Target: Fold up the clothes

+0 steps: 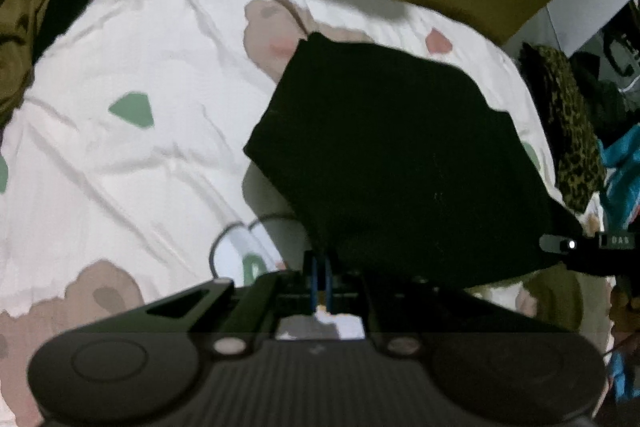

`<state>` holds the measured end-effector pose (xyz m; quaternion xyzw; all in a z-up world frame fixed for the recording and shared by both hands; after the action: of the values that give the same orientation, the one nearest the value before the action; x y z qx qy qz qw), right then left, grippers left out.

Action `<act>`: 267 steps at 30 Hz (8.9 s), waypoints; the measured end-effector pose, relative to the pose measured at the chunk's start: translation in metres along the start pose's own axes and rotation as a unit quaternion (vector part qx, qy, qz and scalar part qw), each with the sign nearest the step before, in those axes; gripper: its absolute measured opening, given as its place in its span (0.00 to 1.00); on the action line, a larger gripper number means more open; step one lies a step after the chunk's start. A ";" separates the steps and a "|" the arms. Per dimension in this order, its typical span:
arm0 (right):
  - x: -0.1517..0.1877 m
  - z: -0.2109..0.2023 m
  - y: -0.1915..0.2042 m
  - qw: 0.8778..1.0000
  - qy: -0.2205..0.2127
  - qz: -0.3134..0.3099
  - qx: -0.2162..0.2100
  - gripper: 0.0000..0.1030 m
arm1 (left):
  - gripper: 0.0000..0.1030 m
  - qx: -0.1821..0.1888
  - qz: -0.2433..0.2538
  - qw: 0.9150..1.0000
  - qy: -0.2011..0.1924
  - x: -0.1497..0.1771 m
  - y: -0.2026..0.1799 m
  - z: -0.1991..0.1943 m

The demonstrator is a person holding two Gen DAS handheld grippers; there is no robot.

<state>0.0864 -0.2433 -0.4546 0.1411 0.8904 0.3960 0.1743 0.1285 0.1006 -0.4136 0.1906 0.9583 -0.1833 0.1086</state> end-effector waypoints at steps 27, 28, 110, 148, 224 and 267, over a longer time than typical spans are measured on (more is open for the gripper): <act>-0.079 -0.055 -0.027 0.991 -0.113 -0.002 0.068 0.06 | 0.04 0.137 0.123 0.974 0.130 0.056 -0.084 0.024; -0.082 -0.056 -0.027 0.991 -0.117 -0.004 0.069 0.06 | 0.04 0.138 0.126 0.974 0.129 0.055 -0.085 0.023; -0.085 -0.009 -0.077 0.984 -0.117 0.107 0.075 0.37 | 0.65 0.095 0.115 0.988 -0.030 -0.144 -0.135 0.152; -0.090 -0.007 -0.069 0.984 -0.132 0.116 0.030 0.06 | 0.58 0.116 0.062 0.991 -0.001 -0.138 -0.130 0.159; -0.107 -0.025 -0.082 0.984 -0.147 0.096 0.018 0.33 | 0.39 0.237 0.085 0.963 0.099 -0.145 -0.161 0.159; -0.116 -0.002 -0.097 0.988 -0.127 0.082 0.044 0.18 | 0.45 0.227 0.059 0.963 0.134 -0.152 -0.169 0.194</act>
<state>0.1792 -0.3523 -0.5033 0.2703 0.8631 0.3481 0.2466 0.2240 -0.1700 -0.4951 0.2895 0.8842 -0.3621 -0.0566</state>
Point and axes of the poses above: each gripper's, at about its wrist camera, not at the fingertips, and z roughly the way its jaws point, y to its left, x to its underside, the point moved 9 cm from there along z, roughly the way its jaws point, and after that the axes turned 7 degrees about -z, right-handed, at the moved point
